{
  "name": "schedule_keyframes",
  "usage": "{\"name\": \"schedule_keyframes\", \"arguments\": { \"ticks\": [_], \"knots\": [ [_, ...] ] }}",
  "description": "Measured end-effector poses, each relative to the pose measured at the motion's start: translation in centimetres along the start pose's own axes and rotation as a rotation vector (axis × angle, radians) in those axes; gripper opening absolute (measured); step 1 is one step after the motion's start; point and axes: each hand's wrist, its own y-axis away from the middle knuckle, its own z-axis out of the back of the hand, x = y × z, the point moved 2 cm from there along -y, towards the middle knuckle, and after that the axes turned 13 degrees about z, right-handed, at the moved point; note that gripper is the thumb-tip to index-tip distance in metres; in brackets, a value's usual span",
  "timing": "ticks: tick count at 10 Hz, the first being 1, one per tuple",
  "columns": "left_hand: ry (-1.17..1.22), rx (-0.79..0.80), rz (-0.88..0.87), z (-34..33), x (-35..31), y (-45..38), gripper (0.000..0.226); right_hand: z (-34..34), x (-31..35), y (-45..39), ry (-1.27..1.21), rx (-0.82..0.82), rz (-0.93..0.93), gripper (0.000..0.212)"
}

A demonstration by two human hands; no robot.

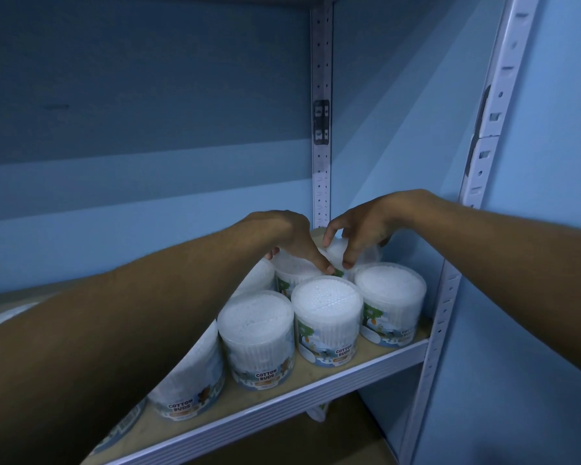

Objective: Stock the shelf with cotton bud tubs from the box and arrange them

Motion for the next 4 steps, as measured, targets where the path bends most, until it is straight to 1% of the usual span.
{"name": "schedule_keyframes", "arguments": {
  "ticks": [2,3,4],
  "knots": [
    [0.004,-0.012,-0.005,0.0,0.3,0.3,0.094,-0.2,0.3,0.4,-0.012,-0.022,-0.008,0.062],
    [0.009,-0.063,-0.007,0.5,1.3,1.1,0.091,0.1,0.8,1.3,0.022,-0.095,0.01,0.059],
    [0.079,-0.166,-0.051,1.0,2.8,2.1,0.083,0.4,1.5,2.1,0.078,-0.275,0.072,0.051]
  ]
}}
